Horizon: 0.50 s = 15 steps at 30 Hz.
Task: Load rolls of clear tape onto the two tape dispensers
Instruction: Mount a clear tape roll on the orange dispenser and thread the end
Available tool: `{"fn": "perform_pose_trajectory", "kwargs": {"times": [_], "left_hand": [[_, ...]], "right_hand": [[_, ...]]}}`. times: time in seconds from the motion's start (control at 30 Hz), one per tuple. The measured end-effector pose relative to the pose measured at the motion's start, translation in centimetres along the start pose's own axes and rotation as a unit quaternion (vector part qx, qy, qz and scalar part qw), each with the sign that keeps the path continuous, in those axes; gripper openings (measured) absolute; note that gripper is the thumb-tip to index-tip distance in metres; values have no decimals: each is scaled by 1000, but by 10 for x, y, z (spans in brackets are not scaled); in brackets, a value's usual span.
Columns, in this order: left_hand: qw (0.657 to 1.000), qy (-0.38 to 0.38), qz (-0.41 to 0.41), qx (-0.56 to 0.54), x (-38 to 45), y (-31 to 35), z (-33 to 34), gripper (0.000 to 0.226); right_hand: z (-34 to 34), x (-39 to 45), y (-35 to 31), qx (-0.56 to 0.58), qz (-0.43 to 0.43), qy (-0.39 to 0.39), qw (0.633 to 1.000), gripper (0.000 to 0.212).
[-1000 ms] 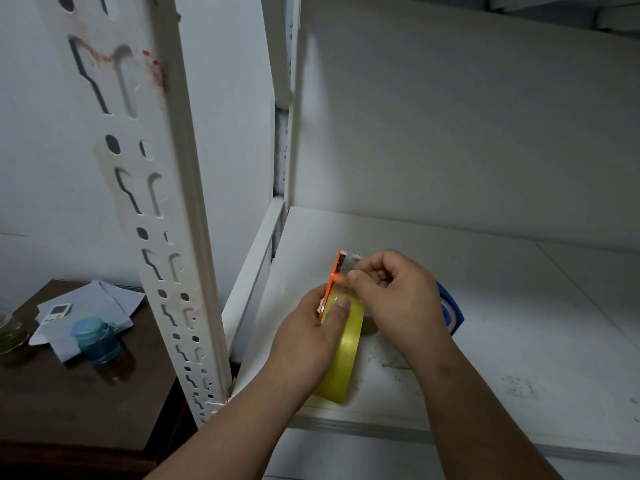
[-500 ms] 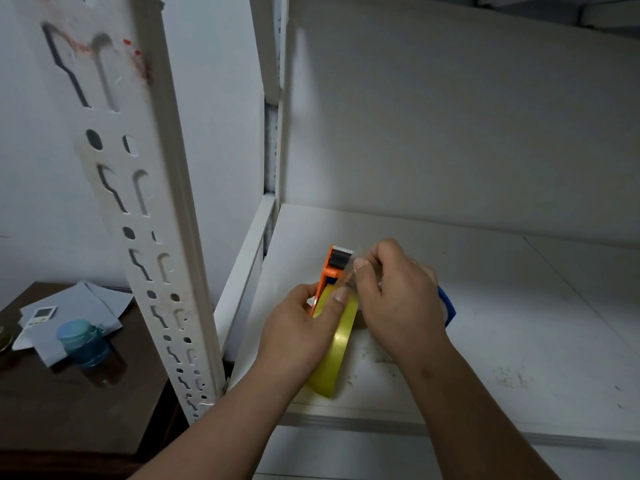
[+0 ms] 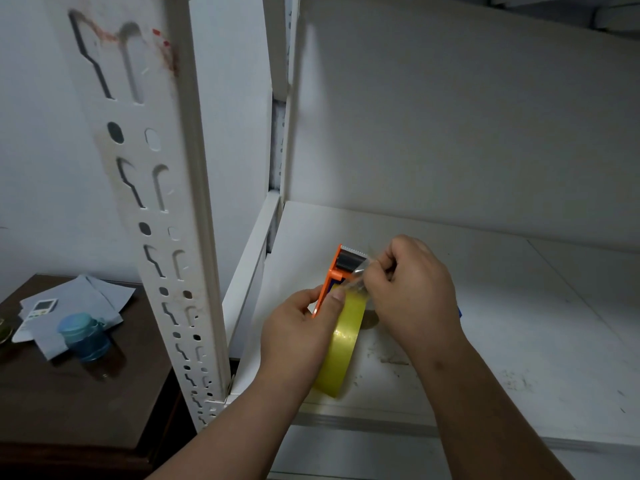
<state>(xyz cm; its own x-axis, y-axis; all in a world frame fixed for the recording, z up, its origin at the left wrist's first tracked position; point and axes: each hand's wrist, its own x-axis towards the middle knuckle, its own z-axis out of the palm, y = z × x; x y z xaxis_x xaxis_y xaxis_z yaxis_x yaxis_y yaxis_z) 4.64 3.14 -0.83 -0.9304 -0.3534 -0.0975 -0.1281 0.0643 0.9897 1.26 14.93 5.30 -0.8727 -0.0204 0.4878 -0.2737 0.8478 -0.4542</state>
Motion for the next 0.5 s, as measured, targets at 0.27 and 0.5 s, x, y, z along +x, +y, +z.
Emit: {"fn": "perform_pose_trajectory", "kwargs": {"times": [0.27, 0.5], "left_hand": [[1000, -13, -2, 11, 8, 3, -3, 32], [998, -13, 30, 62, 6, 1, 0, 38]], "right_hand": [[3, -10, -12, 37, 8, -13, 999, 21], [-9, 11, -11, 30, -70, -42, 996, 18]]}}
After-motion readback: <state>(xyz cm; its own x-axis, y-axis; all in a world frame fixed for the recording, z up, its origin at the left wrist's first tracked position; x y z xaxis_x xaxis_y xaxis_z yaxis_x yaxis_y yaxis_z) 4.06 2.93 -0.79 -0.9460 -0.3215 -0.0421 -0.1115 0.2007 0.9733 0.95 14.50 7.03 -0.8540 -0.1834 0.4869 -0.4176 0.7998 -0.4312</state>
